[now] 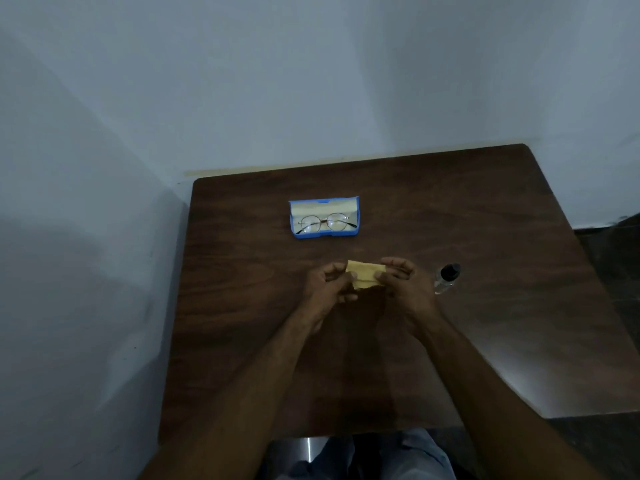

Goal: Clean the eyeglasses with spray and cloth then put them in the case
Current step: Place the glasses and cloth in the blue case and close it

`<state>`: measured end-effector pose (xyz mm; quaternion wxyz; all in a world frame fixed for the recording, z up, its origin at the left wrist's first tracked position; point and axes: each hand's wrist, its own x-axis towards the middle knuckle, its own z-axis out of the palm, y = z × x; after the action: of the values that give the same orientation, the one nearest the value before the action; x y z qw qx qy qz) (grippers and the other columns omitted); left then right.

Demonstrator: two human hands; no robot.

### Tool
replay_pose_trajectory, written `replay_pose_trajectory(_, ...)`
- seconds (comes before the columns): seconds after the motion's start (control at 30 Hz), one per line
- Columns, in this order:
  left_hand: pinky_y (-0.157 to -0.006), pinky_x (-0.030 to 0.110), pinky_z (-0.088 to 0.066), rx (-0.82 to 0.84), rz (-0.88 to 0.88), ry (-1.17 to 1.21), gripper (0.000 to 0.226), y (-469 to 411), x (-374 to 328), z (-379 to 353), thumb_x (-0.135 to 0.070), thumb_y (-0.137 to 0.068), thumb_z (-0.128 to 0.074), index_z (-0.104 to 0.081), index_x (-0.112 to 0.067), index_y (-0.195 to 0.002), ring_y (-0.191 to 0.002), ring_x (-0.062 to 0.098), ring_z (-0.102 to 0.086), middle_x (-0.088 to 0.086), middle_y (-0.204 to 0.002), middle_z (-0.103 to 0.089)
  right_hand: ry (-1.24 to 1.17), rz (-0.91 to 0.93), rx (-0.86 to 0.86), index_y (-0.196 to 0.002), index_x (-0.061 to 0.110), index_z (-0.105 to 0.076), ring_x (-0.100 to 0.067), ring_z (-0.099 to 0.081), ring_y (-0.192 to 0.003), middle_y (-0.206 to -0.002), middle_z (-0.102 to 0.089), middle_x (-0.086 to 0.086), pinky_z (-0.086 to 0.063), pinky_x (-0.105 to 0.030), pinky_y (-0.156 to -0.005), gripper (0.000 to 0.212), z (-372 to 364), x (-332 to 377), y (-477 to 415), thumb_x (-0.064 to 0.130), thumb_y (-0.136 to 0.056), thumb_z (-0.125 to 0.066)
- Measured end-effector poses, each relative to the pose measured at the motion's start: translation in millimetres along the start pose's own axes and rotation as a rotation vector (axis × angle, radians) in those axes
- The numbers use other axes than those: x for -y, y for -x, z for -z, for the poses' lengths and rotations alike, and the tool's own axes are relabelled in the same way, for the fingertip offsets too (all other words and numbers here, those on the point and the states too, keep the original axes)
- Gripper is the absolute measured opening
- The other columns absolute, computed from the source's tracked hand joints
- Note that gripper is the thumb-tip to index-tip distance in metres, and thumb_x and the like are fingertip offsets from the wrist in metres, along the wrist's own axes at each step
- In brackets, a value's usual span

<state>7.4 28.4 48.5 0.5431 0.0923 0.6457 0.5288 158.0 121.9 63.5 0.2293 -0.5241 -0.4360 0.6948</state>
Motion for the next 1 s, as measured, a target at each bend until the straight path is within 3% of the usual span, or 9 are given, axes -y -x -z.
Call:
replay_pose_trajectory(0.17,-0.068,0.03,-0.063,-0.058,-0.013,-0.095,0.034,-9.3,-6.2,7.5,-0.026,-0.093,-0.079,-0.073,-0.011,-0.122,-0.085,0.016,-0.075,0.01,-0.113,-0.077,0.249,0.078,0.047,-0.116,0.017,-0.068,-0.02,-0.073,-0.099,-0.107,-0.074,-0.006,-0.059,-0.028,-0.076,0.041,-7.4,5.3,-15.4,0.0,-0.082,-0.082)
replay_pose_trajectory(0.27,-0.062,0.023,-0.06,-0.113,-0.079,-0.156,0.034,-13.5,-5.2,5.4,-0.024,-0.091,-0.081,-0.072,-0.006,-0.118,-0.078,0.012,-0.077,0.009,-0.105,-0.078,0.516,0.254,-0.048,-0.119,0.022,-0.066,-0.01,-0.069,-0.098,-0.107,-0.071,0.004,-0.059,-0.029,-0.082,0.044,-16.1,4.0,-17.6,0.007,-0.081,-0.082)
replay_pose_trajectory(0.33,-0.062,0.023,-0.059,-0.149,-0.108,-0.166,0.034,-15.4,-4.7,2.8,-0.023,-0.091,-0.081,-0.072,-0.006,-0.118,-0.082,0.016,-0.078,0.01,-0.105,-0.079,0.565,0.327,-0.111,-0.12,0.02,-0.066,-0.007,-0.067,-0.094,-0.104,-0.07,0.006,-0.058,-0.026,-0.079,0.043,-23.6,4.8,-17.1,0.011,-0.081,-0.082)
replay_pose_trajectory(0.5,-0.068,0.029,-0.063,-0.176,-0.077,-0.041,0.024,-15.6,-10.1,1.3,-0.016,-0.098,-0.071,-0.071,-0.012,-0.122,-0.09,0.016,-0.077,0.005,-0.112,-0.077,0.368,0.231,-0.023,-0.117,0.017,-0.069,-0.014,-0.07,-0.102,-0.108,-0.074,0.003,-0.061,-0.038,-0.088,0.032,-33.2,7.3,-20.7,0.004,-0.088,-0.072)
replay_pose_trajectory(0.67,-0.074,0.033,-0.063,-0.109,0.032,0.079,0.02,-16.0,-13.4,9.7,-0.016,-0.105,-0.059,-0.074,-0.014,-0.118,-0.102,0.026,-0.075,0.012,-0.119,-0.075,0.246,0.224,0.072,-0.11,0.014,-0.074,-0.022,-0.075,-0.098,-0.105,-0.078,-0.004,-0.062,-0.048,-0.089,0.024,-32.7,11.2,-23.3,0.001,-0.091,-0.07)
replay_pose_trajectory(0.8,-0.083,0.042,-0.065,-0.039,0.024,0.076,0.025,-13.0,-15.7,9.5,-0.019,-0.109,-0.051,-0.072,-0.01,-0.12,-0.114,0.033,-0.07,0.018,-0.127,-0.07,0.29,0.26,0.082,-0.105,0.014,-0.075,-0.02,-0.076,-0.093,-0.1,-0.078,-0.005,-0.063,-0.047,-0.085,0.019,-36.6,20.8,-22.4,0.002,-0.091,-0.071)
replay_pose_trajectory(0.87,-0.08,0.04,-0.065,-0.007,0.034,0.121,0.029,-10.4,-19.0,7.7,-0.022,-0.109,-0.05,-0.069,-0.007,-0.125,-0.116,0.033,-0.069,0.02,-0.129,-0.068,0.297,0.276,0.091,-0.101,0.016,-0.075,-0.023,-0.075,-0.092,-0.097,-0.077,-0.005,-0.064,-0.048,-0.082,0.017,-39.2,24.6,-22.8,0.003,-0.09,-0.073)
replay_pose_trajectory(1.0,-0.076,0.036,-0.065,0.014,-0.039,0.08,0.023,-7.5,-24.7,4.8,-0.023,-0.103,-0.063,-0.073,-0.01,-0.119,-0.11,0.03,-0.071,0.017,-0.122,-0.071,0.279,0.259,0.112,-0.098,0.014,-0.074,-0.021,-0.075,-0.088,-0.094,-0.077,-0.004,-0.063,-0.04,-0.074,0.014,-42.0,31.8,-23.9,0.004,-0.089,-0.072)
